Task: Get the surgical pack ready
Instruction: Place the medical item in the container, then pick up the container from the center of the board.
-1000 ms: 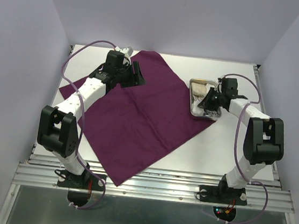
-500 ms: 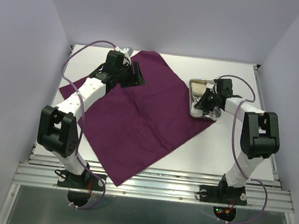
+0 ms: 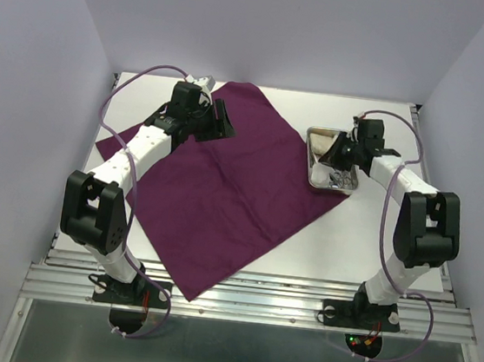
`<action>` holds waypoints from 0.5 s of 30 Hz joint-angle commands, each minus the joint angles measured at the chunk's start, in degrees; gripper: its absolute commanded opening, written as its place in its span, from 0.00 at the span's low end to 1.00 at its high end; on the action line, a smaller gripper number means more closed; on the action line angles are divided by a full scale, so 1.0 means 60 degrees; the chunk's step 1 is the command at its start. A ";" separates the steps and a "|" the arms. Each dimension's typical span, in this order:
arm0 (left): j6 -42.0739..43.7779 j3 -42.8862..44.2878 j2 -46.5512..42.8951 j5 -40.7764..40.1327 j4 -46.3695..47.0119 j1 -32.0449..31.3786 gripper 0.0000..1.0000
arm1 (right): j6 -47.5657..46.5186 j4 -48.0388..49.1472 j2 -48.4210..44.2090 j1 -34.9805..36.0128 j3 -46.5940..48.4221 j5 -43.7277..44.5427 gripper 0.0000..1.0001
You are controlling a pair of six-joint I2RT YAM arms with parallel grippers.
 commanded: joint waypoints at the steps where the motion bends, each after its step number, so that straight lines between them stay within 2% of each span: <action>1: 0.0144 0.0086 -0.0426 -0.0183 0.0120 -0.0007 0.67 | -0.0132 -0.0058 -0.0711 0.0021 0.0618 0.0246 0.22; 7: 0.0232 0.0204 -0.0382 -0.0827 -0.0290 0.0036 0.68 | -0.0176 -0.0132 -0.1019 0.0021 0.0399 0.0407 0.39; 11: 0.0320 0.0292 -0.0309 -0.1282 -0.0671 0.0226 0.68 | -0.0293 -0.0292 -0.1341 0.0124 0.0252 0.0757 0.43; 14: 0.0349 0.0233 -0.0265 -0.1399 -0.0847 0.0475 0.68 | -0.0439 -0.0483 -0.1619 0.0124 0.0076 0.1415 0.48; 15: 0.0364 0.0219 -0.0294 -0.1414 -0.0891 0.0621 0.68 | -0.0439 -0.0498 -0.1780 0.0124 0.0003 0.2215 0.49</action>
